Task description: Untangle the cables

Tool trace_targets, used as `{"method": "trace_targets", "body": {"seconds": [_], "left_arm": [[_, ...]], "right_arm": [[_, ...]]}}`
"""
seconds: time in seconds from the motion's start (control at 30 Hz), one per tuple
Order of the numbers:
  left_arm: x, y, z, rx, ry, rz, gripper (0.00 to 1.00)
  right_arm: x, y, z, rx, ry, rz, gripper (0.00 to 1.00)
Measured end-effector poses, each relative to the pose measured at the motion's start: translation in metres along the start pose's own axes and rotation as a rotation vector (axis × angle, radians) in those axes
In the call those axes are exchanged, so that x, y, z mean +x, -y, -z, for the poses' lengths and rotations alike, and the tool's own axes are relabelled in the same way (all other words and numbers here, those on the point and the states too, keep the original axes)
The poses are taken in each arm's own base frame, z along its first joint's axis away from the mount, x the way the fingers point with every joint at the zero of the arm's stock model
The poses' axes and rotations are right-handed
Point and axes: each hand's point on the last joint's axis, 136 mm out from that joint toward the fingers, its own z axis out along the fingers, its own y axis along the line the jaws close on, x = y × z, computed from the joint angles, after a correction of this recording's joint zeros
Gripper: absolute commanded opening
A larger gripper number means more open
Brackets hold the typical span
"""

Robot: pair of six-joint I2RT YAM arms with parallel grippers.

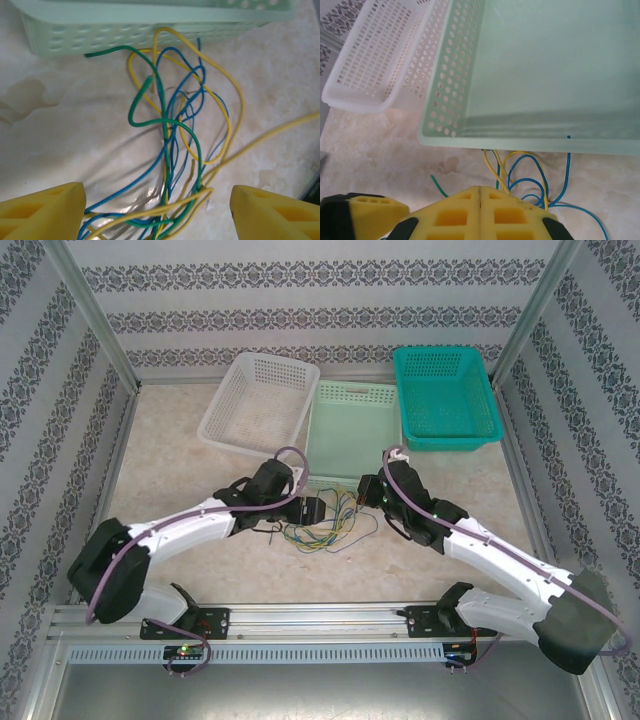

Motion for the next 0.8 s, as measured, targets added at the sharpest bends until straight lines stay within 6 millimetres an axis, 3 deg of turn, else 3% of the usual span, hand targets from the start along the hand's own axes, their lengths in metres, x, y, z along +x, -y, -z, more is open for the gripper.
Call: {"method": "trace_targets", "body": {"seconds": [0.23,0.47,0.67,0.8], "left_arm": [[0.007,-0.012,-0.021,-0.043,-0.046,0.108,0.73],[-0.005,-0.012,-0.036,-0.06,-0.038,0.115,0.66],[-0.015,-0.011,-0.052,-0.062,-0.037,0.118,0.53],[-0.014,-0.015,-0.063,-0.074,-0.054,0.122,0.37]], "right_arm": [[0.001,0.007,0.005,-0.005,0.035,-0.018,0.0],[0.013,0.017,0.001,0.011,0.023,-0.028,0.0],[0.014,0.02,0.002,0.005,0.037,-0.037,0.0],[0.016,0.023,0.003,-0.002,0.044,-0.042,0.0]]}}
